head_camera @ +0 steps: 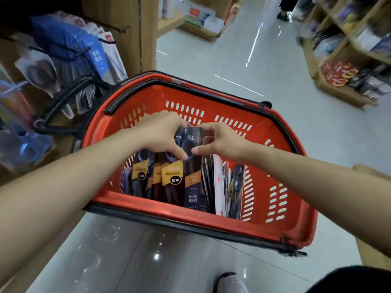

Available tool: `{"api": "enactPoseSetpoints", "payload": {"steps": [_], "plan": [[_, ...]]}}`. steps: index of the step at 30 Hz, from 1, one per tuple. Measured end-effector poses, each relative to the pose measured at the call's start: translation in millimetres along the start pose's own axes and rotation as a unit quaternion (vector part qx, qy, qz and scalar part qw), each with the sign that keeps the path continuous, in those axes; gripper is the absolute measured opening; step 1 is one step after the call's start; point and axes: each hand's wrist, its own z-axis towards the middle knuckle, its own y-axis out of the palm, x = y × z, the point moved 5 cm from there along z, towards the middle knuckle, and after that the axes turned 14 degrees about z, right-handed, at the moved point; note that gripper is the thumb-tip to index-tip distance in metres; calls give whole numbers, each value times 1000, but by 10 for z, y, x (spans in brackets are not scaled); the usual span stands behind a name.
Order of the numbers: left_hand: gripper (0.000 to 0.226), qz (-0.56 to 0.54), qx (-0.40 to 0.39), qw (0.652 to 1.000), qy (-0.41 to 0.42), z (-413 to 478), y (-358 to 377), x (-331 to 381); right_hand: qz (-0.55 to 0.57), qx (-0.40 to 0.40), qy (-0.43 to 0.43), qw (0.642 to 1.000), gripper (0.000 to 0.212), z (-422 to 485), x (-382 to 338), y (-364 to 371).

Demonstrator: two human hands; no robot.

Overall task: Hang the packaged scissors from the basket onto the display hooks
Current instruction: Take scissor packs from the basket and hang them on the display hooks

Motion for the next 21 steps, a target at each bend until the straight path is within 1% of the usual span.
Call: {"api": "enactPoseSetpoints", "payload": {"steps": [2,4,5,7,8,10,12,14,17,19,21], "plan": [[58,70,34,997,-13,-27,-7,-15,-2,2,41,999,45,7,88,-86],[63,99,47,993,-41,-54,-7,-87,-63,29,92,993,54,14,234,-223],[65,103,46,992,-55,-66,-4,-128,-106,46,129,985,56,-1,349,-271],[63,100,35,992,-68,-84,18,-173,-157,74,215,961,63,-56,649,-295],[58,96,31,992,-70,-102,24,-168,-167,75,248,951,68,-76,779,-270],[50,91,28,993,-73,-120,25,-147,-160,73,282,943,71,-57,962,-249],[47,76,28,993,-86,-116,29,-170,-121,93,290,945,70,-13,966,-336],[46,62,30,992,-101,-108,24,-203,-106,112,283,947,66,-13,865,-525],[46,32,39,991,-121,-79,8,-249,-101,155,245,952,46,-157,688,-899],[45,1,43,991,-129,-67,-16,-262,-51,180,213,959,36,-299,602,-1080],[42,-34,48,989,-135,-47,-58,-287,17,179,181,967,34,-417,530,-1142]]}}
